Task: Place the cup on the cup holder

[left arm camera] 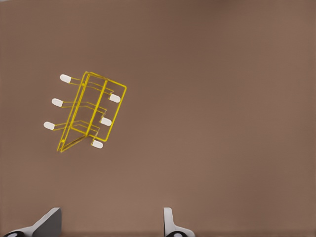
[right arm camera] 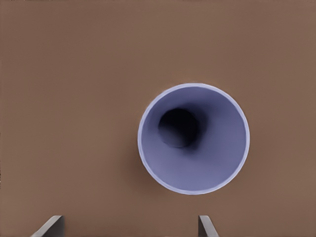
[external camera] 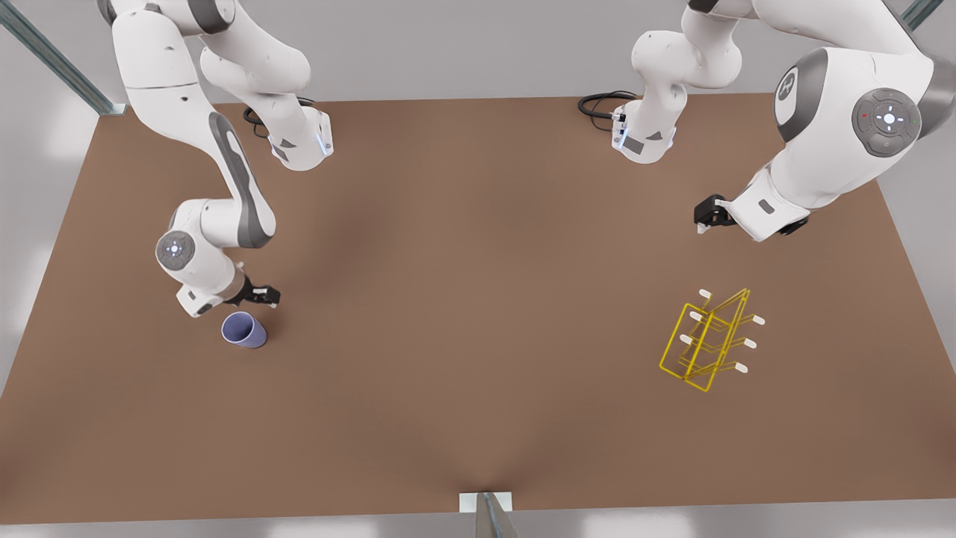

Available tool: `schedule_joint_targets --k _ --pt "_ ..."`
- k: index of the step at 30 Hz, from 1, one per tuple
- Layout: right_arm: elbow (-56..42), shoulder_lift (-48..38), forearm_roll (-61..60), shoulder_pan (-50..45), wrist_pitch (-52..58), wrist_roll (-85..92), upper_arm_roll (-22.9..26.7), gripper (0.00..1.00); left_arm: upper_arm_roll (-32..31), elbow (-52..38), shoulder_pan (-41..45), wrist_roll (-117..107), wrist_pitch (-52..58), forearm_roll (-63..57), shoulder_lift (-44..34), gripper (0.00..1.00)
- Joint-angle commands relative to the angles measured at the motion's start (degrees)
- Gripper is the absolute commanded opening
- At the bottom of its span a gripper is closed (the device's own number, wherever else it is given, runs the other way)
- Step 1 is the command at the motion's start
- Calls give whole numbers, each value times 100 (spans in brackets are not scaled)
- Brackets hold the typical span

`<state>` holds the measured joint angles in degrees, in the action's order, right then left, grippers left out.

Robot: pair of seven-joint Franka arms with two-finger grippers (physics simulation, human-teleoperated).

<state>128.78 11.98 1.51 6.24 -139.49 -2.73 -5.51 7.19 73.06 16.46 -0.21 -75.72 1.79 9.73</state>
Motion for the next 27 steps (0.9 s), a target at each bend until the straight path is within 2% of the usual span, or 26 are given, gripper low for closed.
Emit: schedule_joint_targets --k 1,6,21,22,23,25,27 --pt "-29 23 -10 -17 -175 871 -3 100 2 -3 6 21 31 -3 -6 100" --pt "-468 471 -10 18 -140 1073 6 100 2 -3 6 21 48 -3 -6 100" --pt "-486 849 -10 159 -211 1143 6 100 2 -3 41 21 101 -3 -15 100" --pt "-556 876 -1 150 -202 1126 6 94 2 -3 41 21 110 6 -15 100" --pt "-556 885 -10 141 -193 1117 6 52 2 -3 41 21 145 6 -15 100" --pt "-565 885 -1 150 -184 1126 6 31 2 -3 41 21 145 -3 -24 100" --pt "-565 885 -1 150 -184 1108 6 21 2 -3 41 21 180 6 -24 100"
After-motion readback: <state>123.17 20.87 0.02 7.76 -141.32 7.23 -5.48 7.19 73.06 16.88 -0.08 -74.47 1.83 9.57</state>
